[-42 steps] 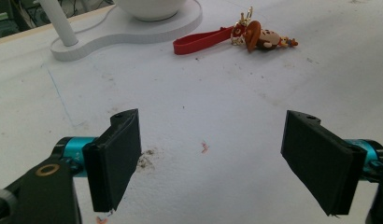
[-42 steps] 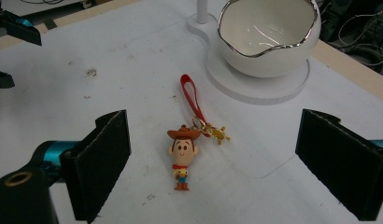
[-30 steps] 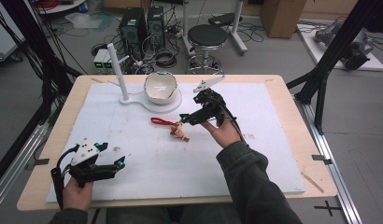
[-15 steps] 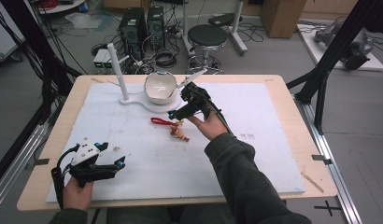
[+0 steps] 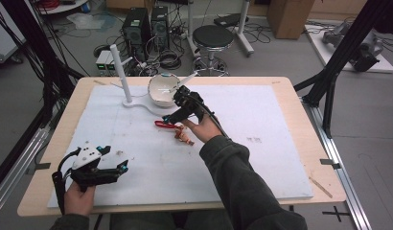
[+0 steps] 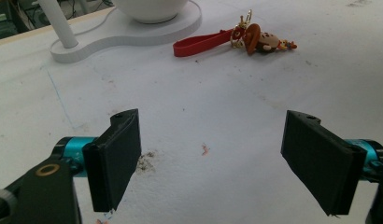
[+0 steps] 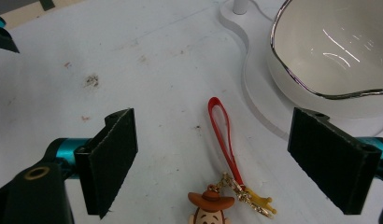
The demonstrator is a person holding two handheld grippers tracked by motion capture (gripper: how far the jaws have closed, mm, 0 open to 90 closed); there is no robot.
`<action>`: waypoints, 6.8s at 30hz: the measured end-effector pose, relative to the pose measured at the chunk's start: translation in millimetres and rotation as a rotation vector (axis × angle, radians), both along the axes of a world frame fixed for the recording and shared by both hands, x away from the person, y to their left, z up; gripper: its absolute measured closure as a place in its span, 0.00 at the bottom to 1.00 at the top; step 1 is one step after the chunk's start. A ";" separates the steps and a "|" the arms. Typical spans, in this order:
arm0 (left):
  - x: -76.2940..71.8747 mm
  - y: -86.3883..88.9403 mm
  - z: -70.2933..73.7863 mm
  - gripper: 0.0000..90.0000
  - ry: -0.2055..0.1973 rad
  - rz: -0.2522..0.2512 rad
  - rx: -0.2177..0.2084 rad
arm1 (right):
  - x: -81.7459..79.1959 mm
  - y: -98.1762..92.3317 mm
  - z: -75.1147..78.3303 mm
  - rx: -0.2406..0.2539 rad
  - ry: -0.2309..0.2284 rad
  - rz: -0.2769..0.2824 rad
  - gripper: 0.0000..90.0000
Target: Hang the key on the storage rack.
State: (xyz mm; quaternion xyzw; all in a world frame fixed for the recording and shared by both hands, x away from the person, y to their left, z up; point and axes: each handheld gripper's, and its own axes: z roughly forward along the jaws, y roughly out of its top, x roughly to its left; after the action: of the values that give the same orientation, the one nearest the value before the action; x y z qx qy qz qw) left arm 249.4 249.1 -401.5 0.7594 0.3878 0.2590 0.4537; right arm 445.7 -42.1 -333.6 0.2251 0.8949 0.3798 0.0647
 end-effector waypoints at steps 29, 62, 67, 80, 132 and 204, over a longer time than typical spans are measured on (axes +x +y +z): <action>-0.7 2.1 1.0 0.23 -0.006 0.004 -0.006 | 24.5 19.4 -44.7 -0.129 0.061 -0.004 0.43; -0.4 1.4 1.0 0.23 -0.005 0.002 -0.004 | 30.9 25.3 -76.1 -0.258 0.109 -0.009 0.68; -0.4 1.4 1.0 0.23 -0.005 0.002 -0.005 | 31.8 25.1 -78.0 -0.279 0.116 -0.011 0.72; -0.6 1.4 1.1 0.23 -0.006 0.003 -0.007 | 31.3 28.4 -81.5 -0.314 0.106 0.008 0.86; -1.1 1.6 1.7 0.23 -0.014 0.008 -0.008 | 21.3 9.4 -35.8 -0.110 -0.013 0.019 0.94; -1.3 2.9 2.4 0.23 -0.022 0.008 -0.009 | 24.7 70.8 27.9 0.043 -0.134 0.038 0.94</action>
State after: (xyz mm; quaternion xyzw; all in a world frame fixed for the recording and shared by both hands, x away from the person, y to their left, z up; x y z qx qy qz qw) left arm 248.1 252.0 -399.1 0.7530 0.3870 0.2674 0.4601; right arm 470.4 28.7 -305.8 0.1833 0.8843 0.4145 0.1125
